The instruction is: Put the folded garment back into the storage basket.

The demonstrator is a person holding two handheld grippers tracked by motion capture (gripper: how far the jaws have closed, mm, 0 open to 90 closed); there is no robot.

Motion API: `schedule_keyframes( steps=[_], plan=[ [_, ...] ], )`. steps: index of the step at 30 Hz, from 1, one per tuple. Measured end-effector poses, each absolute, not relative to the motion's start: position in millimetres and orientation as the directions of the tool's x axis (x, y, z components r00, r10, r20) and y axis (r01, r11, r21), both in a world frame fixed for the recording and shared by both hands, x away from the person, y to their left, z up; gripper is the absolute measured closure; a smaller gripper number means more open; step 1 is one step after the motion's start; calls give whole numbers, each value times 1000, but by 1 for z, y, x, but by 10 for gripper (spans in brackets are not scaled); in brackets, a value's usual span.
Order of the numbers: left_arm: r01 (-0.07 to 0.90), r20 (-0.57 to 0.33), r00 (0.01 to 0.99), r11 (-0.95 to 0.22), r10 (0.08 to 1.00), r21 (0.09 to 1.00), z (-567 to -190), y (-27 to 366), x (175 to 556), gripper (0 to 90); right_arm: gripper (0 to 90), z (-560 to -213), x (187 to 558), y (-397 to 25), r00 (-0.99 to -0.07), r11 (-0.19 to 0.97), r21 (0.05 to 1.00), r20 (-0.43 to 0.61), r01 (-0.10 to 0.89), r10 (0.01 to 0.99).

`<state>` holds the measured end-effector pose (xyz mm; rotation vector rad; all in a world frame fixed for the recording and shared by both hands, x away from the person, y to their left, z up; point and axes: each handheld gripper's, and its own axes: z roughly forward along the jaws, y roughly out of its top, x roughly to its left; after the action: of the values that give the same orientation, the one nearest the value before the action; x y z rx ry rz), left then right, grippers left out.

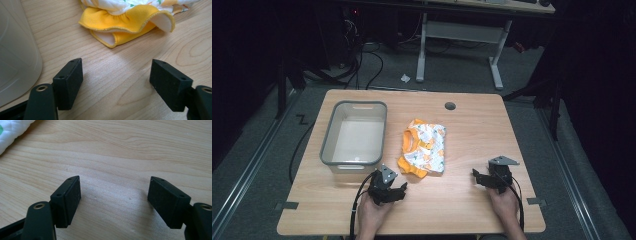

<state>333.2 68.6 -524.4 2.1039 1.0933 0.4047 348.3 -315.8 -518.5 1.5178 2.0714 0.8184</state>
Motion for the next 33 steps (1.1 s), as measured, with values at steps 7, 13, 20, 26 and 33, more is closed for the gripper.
schedule_keyframes(
  steps=[7, 13, 20, 26, 33],
  plan=[
    [580, -52, 592, -380, 805, 721, -524, 69, 333, 265, 269, -518, 348, -316, -299, 222, 687, -7, 692, 954],
    [579, -50, 592, -381, 805, 721, -524, 68, 333, 264, 269, -518, 348, -316, -299, 222, 687, -8, 692, 954],
    [577, -47, 596, -386, 802, 719, -524, 68, 334, 256, 269, -519, 349, -316, -288, 216, 687, -11, 693, 958],
    [578, -50, 595, -384, 802, 720, -524, 68, 333, 255, 268, -519, 349, -316, -291, 221, 688, -15, 691, 956],
    [579, -48, 598, -390, 800, 716, -525, 66, 334, 218, 268, -518, 348, -316, -290, 218, 687, -10, 693, 957]
  ],
)
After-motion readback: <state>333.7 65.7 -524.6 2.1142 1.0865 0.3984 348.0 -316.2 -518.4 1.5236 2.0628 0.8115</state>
